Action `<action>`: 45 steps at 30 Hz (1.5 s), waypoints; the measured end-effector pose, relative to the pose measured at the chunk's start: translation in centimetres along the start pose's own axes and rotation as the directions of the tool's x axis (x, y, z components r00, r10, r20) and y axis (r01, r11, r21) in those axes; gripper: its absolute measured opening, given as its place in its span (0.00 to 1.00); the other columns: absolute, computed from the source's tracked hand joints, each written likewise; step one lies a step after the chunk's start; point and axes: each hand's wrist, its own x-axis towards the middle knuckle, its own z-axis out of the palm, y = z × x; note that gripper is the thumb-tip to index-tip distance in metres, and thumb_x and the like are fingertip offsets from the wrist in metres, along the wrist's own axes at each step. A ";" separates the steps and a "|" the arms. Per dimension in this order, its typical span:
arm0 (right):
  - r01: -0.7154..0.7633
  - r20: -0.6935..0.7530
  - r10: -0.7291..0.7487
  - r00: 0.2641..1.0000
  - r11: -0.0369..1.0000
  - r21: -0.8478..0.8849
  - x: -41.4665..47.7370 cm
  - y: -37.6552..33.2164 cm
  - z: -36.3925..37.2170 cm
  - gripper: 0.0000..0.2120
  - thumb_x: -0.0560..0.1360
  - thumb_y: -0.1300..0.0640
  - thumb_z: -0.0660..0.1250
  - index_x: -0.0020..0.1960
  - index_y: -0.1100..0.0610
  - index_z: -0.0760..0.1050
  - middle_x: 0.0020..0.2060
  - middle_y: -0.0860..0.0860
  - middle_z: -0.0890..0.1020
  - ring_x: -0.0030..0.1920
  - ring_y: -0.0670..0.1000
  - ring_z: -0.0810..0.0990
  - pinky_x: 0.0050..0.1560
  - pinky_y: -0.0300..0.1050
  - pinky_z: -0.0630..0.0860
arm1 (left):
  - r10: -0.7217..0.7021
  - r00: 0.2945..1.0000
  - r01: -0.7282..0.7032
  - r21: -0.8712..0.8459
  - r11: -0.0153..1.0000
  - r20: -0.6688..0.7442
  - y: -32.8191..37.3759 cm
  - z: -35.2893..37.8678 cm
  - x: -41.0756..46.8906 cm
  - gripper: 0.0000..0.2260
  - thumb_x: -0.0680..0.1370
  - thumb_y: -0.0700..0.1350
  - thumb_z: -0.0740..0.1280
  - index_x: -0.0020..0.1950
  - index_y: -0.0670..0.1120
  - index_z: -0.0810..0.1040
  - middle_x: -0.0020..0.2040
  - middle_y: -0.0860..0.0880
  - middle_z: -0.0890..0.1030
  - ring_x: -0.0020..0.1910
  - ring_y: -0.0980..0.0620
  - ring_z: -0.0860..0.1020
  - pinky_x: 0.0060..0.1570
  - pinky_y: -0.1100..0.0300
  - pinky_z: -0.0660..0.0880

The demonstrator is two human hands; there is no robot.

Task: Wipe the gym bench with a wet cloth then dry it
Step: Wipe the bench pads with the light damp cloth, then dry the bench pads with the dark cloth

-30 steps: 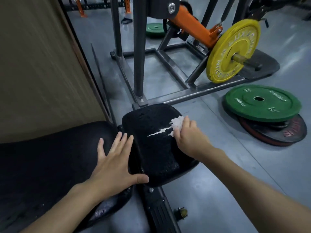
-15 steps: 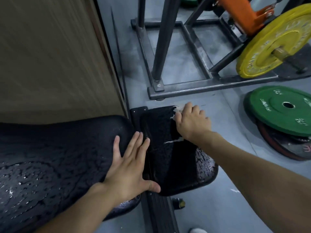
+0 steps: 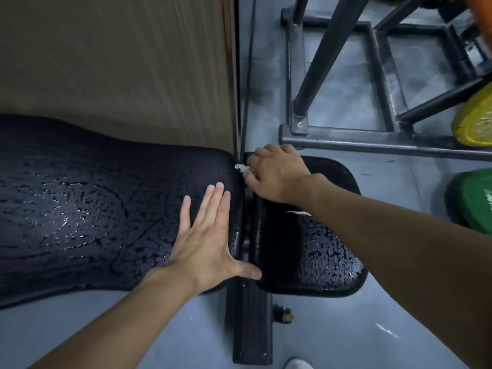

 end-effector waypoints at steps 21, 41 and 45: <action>0.159 -0.161 -0.158 0.974 0.987 -0.006 -11.8 -6.4 3.0 0.21 0.78 0.45 0.54 0.49 0.51 0.84 0.58 0.52 0.80 0.74 0.57 0.65 0.76 0.63 0.51 | 0.042 0.999 -0.035 -0.261 0.965 0.021 -1.5 -1.0 0.0 0.31 0.79 0.42 0.53 0.81 0.48 0.46 0.81 0.55 0.40 0.76 0.64 0.36 0.75 0.53 0.31; 0.086 -0.301 0.094 0.949 0.840 0.535 -21.6 -5.3 2.4 0.21 0.79 0.70 0.56 0.69 0.57 0.73 0.68 0.52 0.75 0.69 0.52 0.72 0.73 0.44 0.63 | 0.000 0.998 0.032 -0.578 0.815 0.056 3.2 -1.1 -2.5 0.18 0.84 0.48 0.50 0.70 0.51 0.72 0.77 0.55 0.63 0.78 0.57 0.50 0.76 0.51 0.37; -0.220 0.095 0.531 0.842 0.177 0.959 -18.2 -9.6 -3.0 0.15 0.82 0.56 0.61 0.68 0.54 0.70 0.53 0.48 0.82 0.51 0.42 0.81 0.53 0.40 0.78 | -0.114 0.991 0.119 -0.849 0.515 0.070 2.3 -3.1 -4.4 0.15 0.84 0.47 0.57 0.68 0.47 0.75 0.65 0.52 0.77 0.64 0.55 0.72 0.66 0.60 0.65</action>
